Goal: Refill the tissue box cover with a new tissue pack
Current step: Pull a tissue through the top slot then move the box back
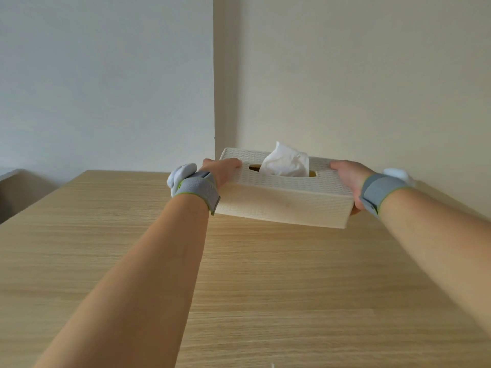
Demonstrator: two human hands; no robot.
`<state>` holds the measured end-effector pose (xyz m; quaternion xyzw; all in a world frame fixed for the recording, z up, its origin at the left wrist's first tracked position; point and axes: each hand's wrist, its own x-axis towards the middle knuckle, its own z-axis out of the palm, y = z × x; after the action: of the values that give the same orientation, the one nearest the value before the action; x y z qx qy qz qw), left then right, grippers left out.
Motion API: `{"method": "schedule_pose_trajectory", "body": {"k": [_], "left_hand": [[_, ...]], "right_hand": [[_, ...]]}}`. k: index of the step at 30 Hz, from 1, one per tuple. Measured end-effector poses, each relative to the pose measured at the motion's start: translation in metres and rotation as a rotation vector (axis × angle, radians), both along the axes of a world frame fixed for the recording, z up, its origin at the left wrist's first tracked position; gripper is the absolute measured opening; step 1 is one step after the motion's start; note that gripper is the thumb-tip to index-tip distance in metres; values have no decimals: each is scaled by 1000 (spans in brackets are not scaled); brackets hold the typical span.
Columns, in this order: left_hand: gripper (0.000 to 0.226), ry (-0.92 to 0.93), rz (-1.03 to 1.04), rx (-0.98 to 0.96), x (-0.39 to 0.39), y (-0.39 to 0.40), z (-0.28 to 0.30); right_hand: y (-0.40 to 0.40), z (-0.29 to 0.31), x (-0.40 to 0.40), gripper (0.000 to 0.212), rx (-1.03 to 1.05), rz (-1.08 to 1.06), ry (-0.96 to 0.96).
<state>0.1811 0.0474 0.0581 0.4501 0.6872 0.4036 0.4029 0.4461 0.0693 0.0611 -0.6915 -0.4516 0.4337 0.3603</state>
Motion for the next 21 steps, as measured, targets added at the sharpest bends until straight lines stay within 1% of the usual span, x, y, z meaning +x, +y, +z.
{"method": "schedule_pose_trajectory", "body": {"k": [4,8,10,14,18,21], "left_hand": [[74,-35,35,20,-24,-1,-2],[65,-32,87,59,-68,-3,6],[65,-21,99,53,-86,-3,10],[74,3,180,73,-139,-8,17],[71,40,246,57,-190,-9,13],[66,65,276,25,-215,-12,8]], "right_hand": [[10,2,-26,25,35,12,-16],[25,15,-72,27,52,87,-31],[30,19,-89,28,58,106,-7],[48,20,-148,26,70,173,-2],[62,8,-206,30,77,256,-27],[65,0,-237,29,73,284,-45]]}}
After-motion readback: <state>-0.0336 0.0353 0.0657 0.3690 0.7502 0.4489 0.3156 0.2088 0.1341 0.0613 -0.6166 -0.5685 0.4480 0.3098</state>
